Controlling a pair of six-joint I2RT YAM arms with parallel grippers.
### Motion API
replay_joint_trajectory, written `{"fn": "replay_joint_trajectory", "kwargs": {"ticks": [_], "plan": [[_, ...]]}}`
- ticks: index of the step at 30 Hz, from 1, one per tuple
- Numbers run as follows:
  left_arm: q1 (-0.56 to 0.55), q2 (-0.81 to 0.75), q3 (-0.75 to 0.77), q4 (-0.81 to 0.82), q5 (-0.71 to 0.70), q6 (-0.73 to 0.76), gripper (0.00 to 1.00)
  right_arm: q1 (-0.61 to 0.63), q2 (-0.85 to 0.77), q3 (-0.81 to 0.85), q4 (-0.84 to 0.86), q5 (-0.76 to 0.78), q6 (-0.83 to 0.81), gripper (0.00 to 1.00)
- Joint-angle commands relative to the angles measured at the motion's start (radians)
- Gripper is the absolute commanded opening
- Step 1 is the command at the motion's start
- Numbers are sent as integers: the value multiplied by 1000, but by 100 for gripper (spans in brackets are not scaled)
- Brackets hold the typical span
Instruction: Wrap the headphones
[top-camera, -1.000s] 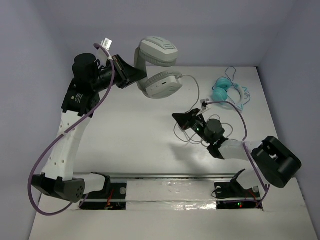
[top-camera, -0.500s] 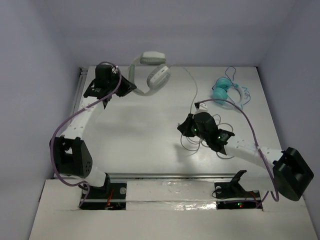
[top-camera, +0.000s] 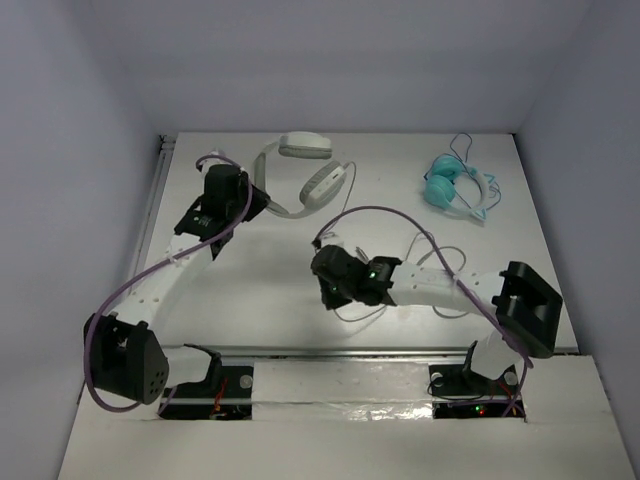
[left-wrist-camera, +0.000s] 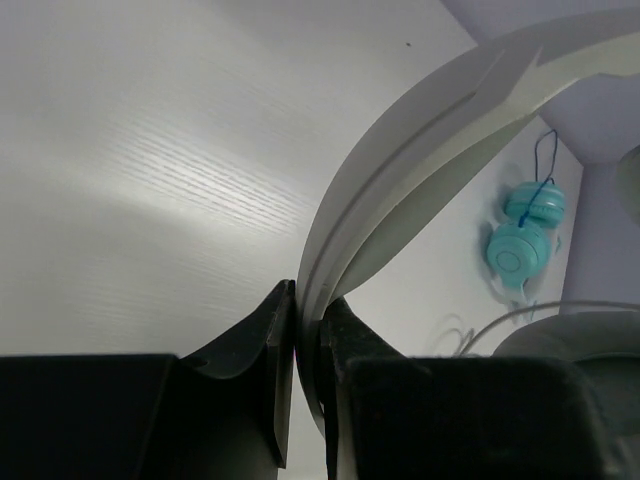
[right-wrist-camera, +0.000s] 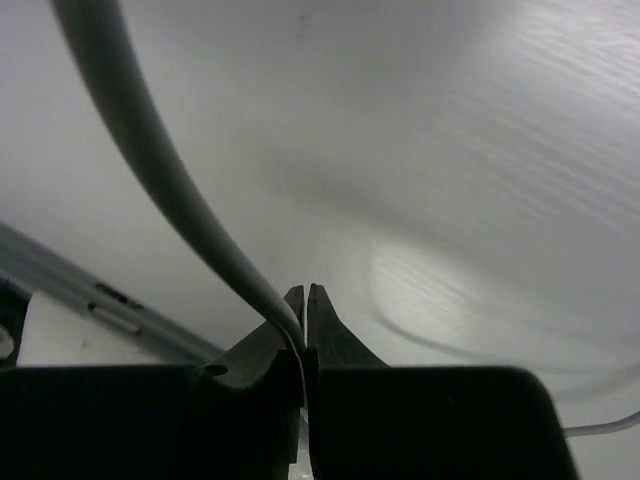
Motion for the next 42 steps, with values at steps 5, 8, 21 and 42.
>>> {"fn": "replay_joint_trajectory", "kwargs": {"ticks": [5,8,21,42], "plan": [[-154,-41,16,103,-171,26,0,139,9,184,-146,52,-73,0],[-212,-42,-11,80,-232,80,0,139,-57,239,-206,62,-102,0],[-370,-84,-90,56,-165,353,0,139,-163,463,-451,43,-262,0],[-379,-148,-57,-139,42,589,0,21,-164,591,-669,433,-297,0]]}}
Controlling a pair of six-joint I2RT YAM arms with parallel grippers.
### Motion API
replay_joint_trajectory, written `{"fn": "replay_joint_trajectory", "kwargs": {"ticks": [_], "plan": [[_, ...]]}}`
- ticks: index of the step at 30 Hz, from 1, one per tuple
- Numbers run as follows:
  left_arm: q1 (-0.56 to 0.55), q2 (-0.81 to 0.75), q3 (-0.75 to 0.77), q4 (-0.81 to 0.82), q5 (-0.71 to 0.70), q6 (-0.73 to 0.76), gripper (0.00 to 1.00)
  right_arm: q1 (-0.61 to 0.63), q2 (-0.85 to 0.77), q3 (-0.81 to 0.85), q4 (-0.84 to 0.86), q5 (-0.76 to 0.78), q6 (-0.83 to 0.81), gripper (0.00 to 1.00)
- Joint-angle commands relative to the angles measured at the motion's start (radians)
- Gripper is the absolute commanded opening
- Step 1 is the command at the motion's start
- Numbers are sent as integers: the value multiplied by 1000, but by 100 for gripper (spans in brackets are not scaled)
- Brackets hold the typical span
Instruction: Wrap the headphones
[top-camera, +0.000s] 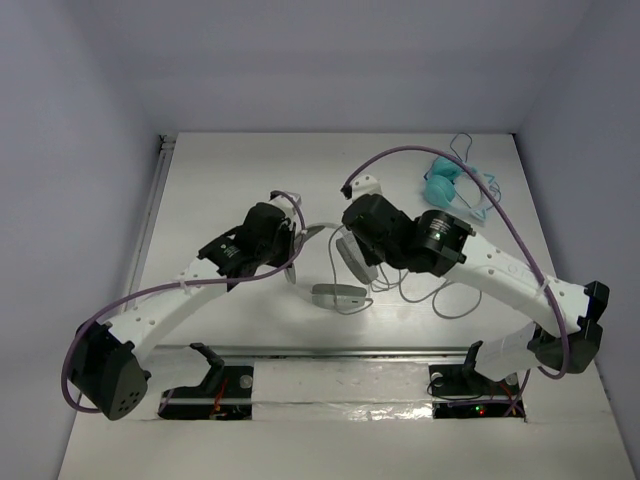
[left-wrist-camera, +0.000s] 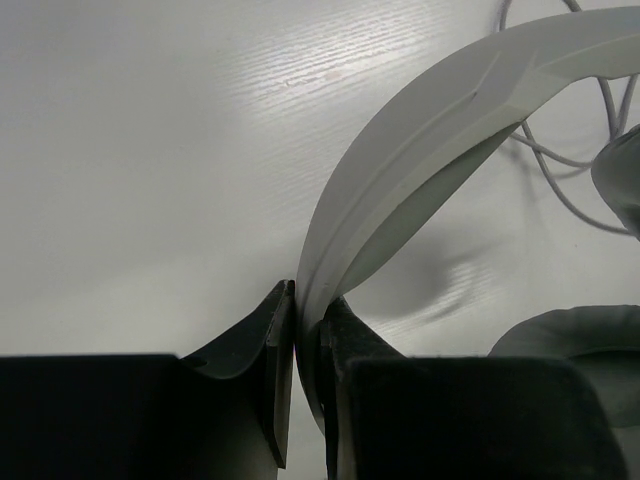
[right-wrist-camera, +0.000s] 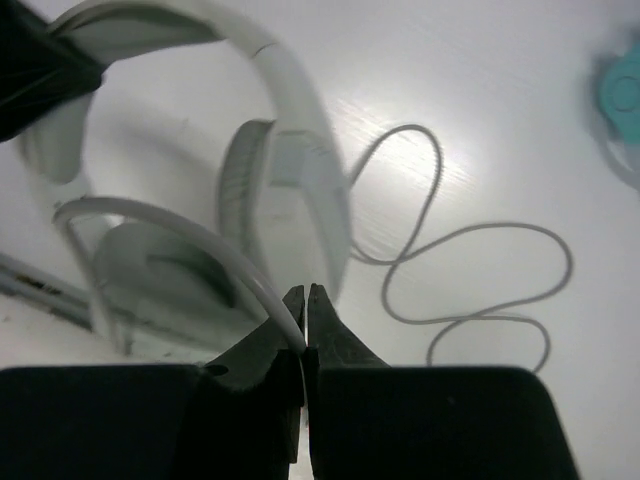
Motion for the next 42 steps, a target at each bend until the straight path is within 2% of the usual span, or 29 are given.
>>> {"fn": "replay_joint_trajectory", "kwargs": {"ticks": [1,5,9,16,22,26,30,32,35,42], "plan": [[-3,-45,61,41,116,33,0,-33,-25,28,-18,137,-21,0],[-3,-63,35,87,211,42,0,-45,-16,19,-6,196,-37,4],[-3,-57,41,102,260,39,0,-45,-8,-9,41,164,-51,6],[-3,-76,38,147,423,39,0,-45,-25,-58,78,195,-42,11],[-3,-126,47,174,486,17,0,-54,-115,-153,144,215,7,24],[-3,-139,61,173,500,13,0,-76,-216,-237,245,135,21,25],[-3,-154,64,182,558,-6,0,-103,-336,-371,461,-7,-8,25],[-3,-159,72,187,570,-10,0,-114,-381,-426,503,-75,-7,28],[-3,-160,81,199,608,-21,0,-123,-407,-481,570,-144,-11,37],[-3,-152,115,231,687,-49,0,-156,-430,-567,691,-218,-24,40]]}}
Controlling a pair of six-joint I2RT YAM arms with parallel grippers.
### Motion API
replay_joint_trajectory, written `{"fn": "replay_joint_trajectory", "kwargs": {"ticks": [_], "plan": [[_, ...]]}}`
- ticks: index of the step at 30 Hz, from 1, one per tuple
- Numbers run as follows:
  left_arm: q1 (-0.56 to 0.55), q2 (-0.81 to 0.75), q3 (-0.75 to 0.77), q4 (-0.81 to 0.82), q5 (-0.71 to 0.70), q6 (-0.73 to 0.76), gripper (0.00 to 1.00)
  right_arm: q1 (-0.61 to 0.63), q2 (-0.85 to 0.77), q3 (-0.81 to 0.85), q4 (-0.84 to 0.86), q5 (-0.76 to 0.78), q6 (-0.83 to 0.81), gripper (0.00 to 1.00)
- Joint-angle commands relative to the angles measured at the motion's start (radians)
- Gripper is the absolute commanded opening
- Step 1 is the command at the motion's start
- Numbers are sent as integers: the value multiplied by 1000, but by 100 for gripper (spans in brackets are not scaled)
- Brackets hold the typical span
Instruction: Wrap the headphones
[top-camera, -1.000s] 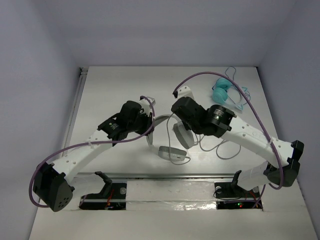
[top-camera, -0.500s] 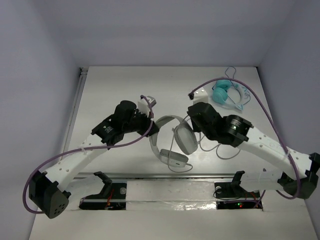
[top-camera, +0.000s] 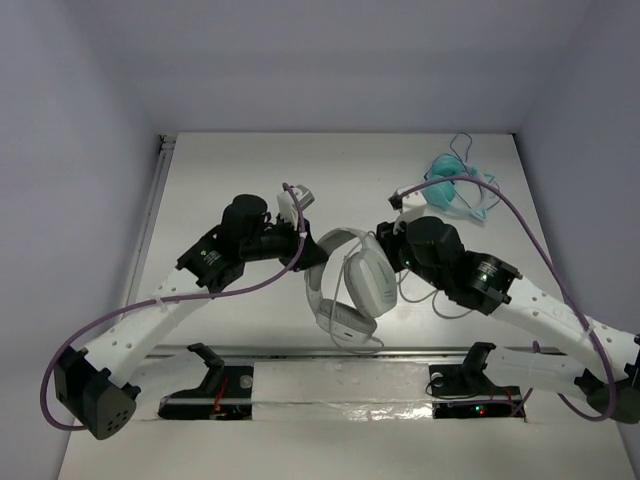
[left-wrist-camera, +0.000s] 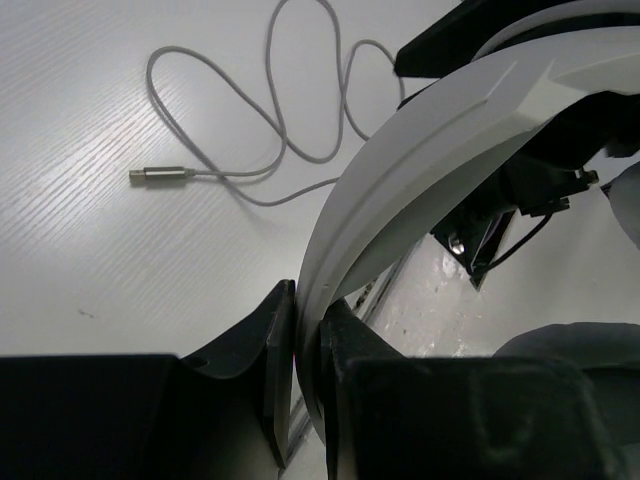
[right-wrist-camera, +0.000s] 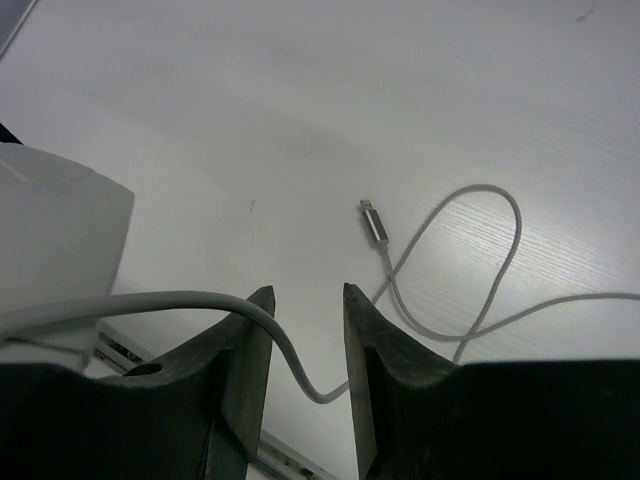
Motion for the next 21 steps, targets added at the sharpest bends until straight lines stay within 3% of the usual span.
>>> {"fn": "replay_joint_trajectory", "kwargs": {"ticks": [1,14,21], "plan": [[-3,-35,72,118,84,-69,0,-12,-28,-44,150,-59,-10,40],[-3,-4,313,-86,-104,-94,0,-52,-99,-383,643,-127,107,58],[-3,17,410,-135,-119,-134,0,-80,33,-489,913,-138,117,64]]}}
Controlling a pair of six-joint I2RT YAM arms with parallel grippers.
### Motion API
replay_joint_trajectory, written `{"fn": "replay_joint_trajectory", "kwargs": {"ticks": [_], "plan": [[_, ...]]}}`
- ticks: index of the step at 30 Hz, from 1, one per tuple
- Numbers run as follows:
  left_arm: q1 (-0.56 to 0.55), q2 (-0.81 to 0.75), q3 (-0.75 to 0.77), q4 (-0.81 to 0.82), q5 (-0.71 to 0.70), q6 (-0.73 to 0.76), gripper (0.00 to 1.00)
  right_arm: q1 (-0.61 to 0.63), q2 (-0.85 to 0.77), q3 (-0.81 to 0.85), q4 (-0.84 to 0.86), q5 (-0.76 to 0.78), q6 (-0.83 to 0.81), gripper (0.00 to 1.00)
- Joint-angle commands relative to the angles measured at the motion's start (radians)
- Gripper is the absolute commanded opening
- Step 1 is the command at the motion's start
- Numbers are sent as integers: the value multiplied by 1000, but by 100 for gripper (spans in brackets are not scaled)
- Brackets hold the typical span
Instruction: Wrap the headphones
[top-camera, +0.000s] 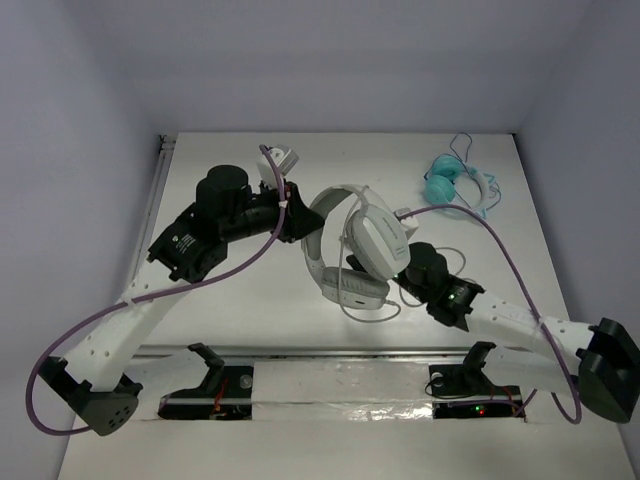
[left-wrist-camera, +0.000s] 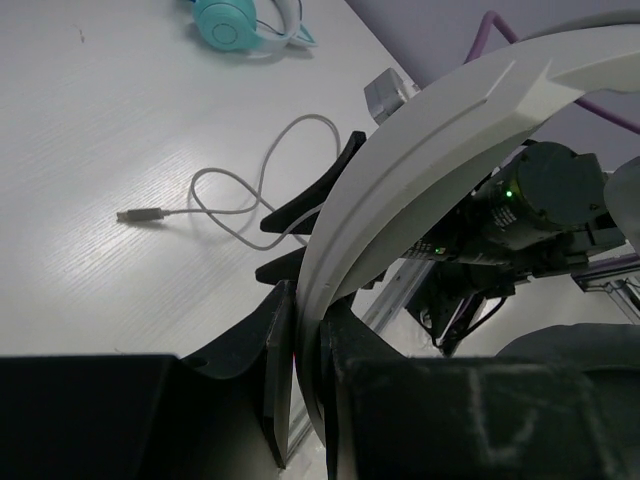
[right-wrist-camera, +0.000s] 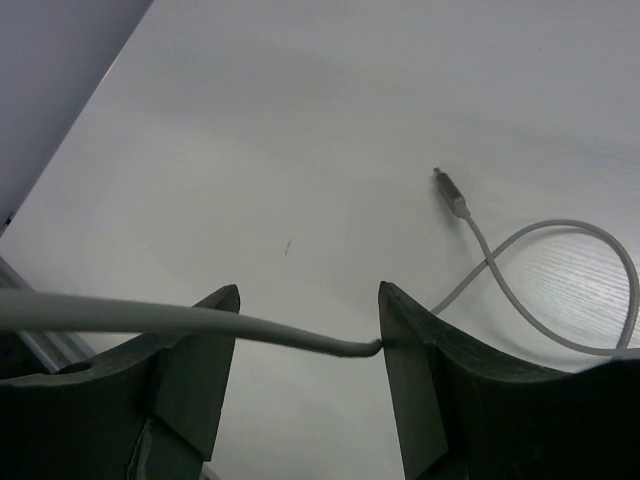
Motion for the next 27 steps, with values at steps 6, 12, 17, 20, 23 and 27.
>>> {"fn": "replay_joint_trajectory", "kwargs": {"ticks": [6,12,17,20,23,27], "plan": [[-3,-9,131,0,-13,-83,0,-51,118,-77,377,-50,43,61],[-3,11,231,-26,-10,-112,0,-87,207,-105,490,-91,48,60],[-3,43,296,-59,-8,-138,0,-127,296,-93,546,-125,40,60],[-3,58,320,-65,2,-160,0,-127,334,-80,582,-167,40,60],[-3,66,346,-72,15,-174,0,-136,377,-51,588,-154,28,60],[-3,69,391,-89,12,-181,0,-145,414,-41,625,-154,28,61]]}}
